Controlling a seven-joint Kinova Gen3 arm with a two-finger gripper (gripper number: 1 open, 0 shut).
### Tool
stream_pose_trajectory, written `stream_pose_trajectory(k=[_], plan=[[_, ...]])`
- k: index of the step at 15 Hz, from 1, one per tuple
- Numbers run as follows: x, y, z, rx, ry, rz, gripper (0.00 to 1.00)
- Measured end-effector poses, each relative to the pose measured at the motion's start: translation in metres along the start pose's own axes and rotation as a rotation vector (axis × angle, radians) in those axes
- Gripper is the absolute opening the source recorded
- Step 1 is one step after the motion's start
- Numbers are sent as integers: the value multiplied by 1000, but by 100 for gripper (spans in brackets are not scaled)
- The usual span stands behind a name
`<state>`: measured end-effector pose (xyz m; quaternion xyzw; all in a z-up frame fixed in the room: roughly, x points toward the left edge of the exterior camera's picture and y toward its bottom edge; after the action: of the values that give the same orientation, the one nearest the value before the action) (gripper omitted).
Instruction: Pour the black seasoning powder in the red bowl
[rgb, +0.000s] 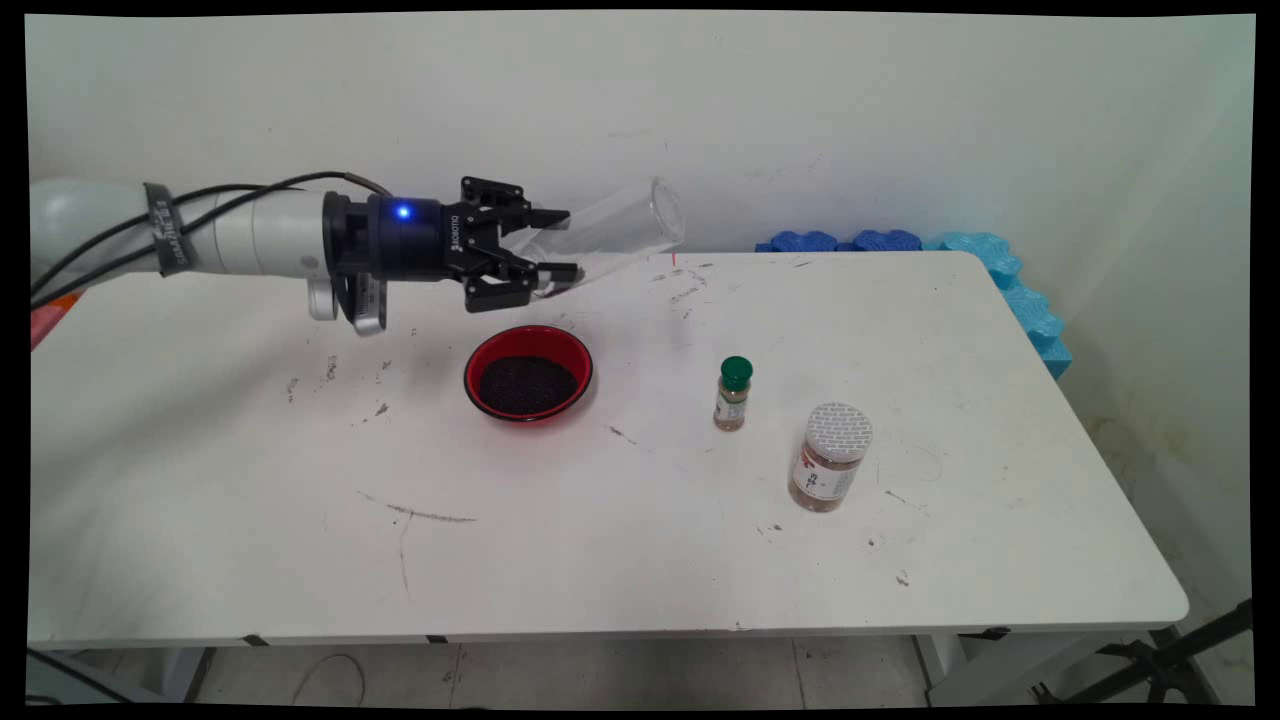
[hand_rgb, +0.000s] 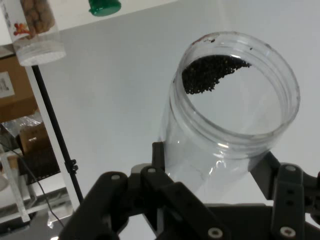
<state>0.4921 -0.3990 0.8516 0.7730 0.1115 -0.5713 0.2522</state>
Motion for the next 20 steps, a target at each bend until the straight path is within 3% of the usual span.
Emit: stream_pose_trajectory(k=[4,9,20], plan=[[-5,5,-6,1,16,61,0],[-13,6,-10,43,19,259,0],[-49,4,-13,144,-45,863,0]])
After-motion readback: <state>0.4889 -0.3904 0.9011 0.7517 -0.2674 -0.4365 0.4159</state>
